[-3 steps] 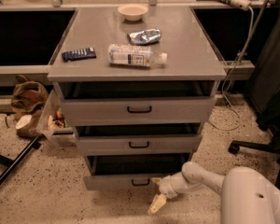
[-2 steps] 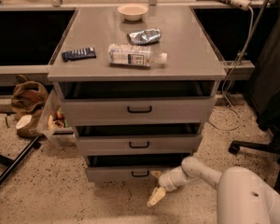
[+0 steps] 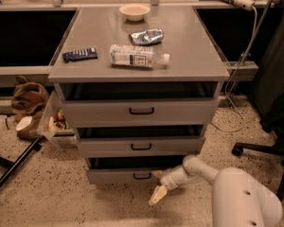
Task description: Close bottom drawer
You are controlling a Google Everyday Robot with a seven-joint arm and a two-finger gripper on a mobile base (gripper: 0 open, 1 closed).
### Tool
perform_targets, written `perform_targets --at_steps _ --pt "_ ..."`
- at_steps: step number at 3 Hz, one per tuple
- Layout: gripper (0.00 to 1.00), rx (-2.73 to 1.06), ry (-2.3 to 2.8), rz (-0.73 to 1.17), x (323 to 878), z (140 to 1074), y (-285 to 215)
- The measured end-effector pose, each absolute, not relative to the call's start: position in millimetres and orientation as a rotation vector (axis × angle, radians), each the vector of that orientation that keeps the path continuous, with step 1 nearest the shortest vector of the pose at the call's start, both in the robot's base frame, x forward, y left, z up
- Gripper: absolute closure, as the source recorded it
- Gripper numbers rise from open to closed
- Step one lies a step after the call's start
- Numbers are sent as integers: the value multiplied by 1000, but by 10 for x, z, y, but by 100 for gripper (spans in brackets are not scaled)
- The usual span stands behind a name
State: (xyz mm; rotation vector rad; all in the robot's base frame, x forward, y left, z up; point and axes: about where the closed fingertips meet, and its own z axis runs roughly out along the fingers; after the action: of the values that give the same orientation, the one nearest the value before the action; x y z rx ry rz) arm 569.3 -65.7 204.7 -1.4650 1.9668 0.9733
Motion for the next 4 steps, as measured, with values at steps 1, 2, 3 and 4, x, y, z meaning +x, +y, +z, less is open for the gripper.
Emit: perform_targets --at_steps 1,2,3,4 --pt "0 -1466 1984 962 5910 1961 -673" --pt "0 -1466 1984 962 5910 1961 -673" --pt "0 -1455 2002 919 5944 1965 -723" --pt "0 -1447 2025 868 6019 1981 -828"
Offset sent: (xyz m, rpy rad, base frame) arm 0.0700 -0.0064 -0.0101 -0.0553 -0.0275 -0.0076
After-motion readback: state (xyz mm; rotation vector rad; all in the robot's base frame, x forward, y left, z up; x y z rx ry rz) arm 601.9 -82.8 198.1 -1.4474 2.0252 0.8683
